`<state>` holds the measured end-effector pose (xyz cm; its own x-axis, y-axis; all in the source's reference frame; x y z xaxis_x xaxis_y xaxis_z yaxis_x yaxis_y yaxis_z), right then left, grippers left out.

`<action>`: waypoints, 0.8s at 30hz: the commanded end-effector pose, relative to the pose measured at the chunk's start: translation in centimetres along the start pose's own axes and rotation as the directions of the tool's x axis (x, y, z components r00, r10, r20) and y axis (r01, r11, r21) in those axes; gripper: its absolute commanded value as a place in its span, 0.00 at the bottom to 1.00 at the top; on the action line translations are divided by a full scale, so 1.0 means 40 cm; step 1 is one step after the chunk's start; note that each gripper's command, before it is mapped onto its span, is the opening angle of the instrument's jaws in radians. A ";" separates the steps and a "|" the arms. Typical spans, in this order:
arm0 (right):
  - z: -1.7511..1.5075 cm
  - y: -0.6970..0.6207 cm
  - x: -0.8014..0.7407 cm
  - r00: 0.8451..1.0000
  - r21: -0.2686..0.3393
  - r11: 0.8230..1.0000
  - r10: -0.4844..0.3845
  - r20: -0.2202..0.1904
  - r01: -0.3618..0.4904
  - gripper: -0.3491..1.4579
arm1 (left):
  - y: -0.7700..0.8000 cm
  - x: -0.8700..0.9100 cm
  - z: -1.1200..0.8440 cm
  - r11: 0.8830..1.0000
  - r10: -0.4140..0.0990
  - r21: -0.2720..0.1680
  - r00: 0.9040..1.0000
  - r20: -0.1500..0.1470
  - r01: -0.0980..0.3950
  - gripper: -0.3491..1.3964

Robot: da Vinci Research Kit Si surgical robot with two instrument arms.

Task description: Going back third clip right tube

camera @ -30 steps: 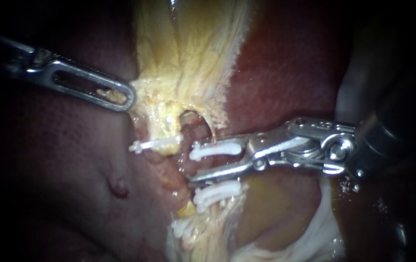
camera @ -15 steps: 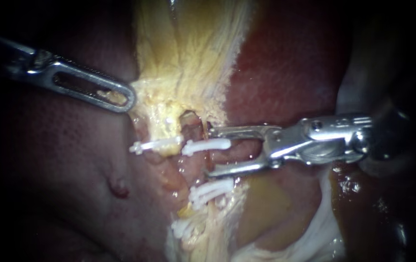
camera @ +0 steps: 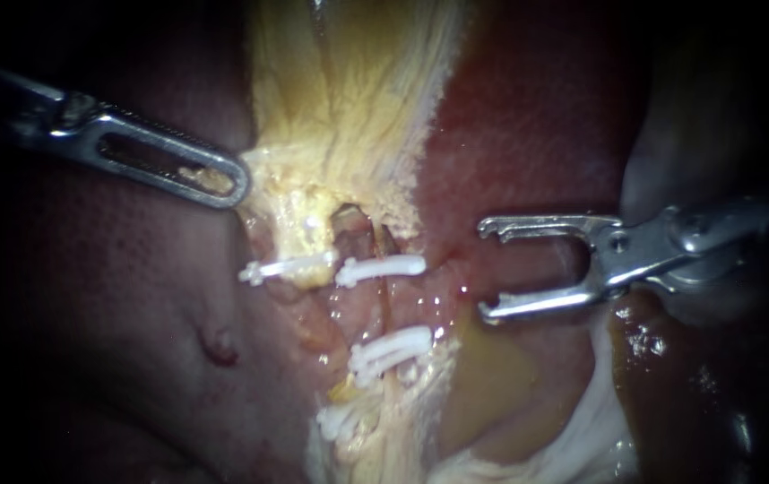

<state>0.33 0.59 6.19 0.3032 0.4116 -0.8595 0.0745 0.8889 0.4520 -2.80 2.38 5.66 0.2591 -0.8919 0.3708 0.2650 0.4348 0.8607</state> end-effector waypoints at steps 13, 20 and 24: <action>0.0002 -0.0002 -0.0007 1.000 0.031 0.999 -0.008 -0.004 0.008 0.47 | 0.0025 0.0047 0.0147 0.999 0.026 -0.031 0.999 -0.021 -0.026 0.00; 0.0004 -0.0003 -0.0010 1.000 0.043 0.999 -0.015 -0.006 0.015 0.47 | 0.0049 0.0065 0.0208 0.999 0.031 -0.036 0.999 -0.034 -0.033 0.00; 0.0004 -0.0003 -0.0010 1.000 0.043 0.999 -0.015 -0.006 0.015 0.47 | 0.0049 0.0064 0.0214 0.999 0.031 -0.037 0.999 -0.034 -0.032 0.00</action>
<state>0.33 0.57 6.22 0.2962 0.3991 -0.8677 0.1205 0.8856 0.4485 -3.47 2.14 6.22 0.2992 -0.8726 0.3861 0.2888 0.4685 0.8350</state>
